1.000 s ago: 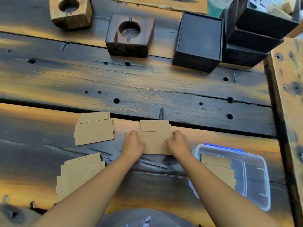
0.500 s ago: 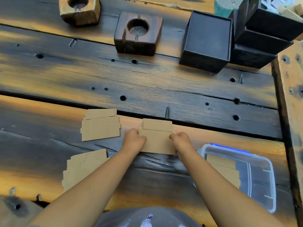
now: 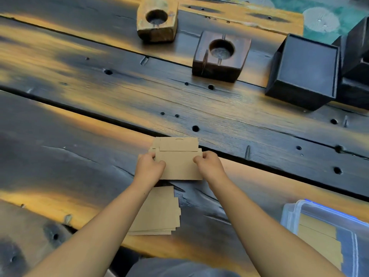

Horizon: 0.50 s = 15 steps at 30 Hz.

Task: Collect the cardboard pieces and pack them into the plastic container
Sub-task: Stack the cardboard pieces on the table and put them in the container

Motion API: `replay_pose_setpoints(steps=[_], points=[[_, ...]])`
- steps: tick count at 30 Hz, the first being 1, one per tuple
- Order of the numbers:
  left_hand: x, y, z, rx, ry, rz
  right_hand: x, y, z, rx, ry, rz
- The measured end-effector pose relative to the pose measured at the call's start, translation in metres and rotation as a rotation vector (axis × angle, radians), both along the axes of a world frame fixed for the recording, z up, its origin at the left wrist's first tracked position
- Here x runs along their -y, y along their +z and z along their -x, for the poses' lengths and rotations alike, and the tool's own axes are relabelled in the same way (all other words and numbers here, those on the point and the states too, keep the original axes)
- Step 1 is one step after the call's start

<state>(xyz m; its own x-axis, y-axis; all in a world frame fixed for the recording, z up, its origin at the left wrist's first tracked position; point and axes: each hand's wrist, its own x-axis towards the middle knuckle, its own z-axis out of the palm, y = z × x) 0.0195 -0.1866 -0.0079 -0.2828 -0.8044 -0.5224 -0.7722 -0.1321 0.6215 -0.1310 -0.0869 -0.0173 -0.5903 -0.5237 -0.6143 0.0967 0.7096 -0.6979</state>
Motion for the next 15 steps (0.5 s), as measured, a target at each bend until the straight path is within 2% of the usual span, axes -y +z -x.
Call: replay_pose_setpoints(steps=[9, 15], points=[[0.033, -0.025, -0.014, 0.100, -0.069, -0.059, 0.043, -0.021, -0.024, -0.044, 0.063, -0.183], [0.041, -0.033, -0.027, 0.053, -0.039, -0.110, 0.035, -0.026, -0.020, -0.065, 0.057, -0.157]])
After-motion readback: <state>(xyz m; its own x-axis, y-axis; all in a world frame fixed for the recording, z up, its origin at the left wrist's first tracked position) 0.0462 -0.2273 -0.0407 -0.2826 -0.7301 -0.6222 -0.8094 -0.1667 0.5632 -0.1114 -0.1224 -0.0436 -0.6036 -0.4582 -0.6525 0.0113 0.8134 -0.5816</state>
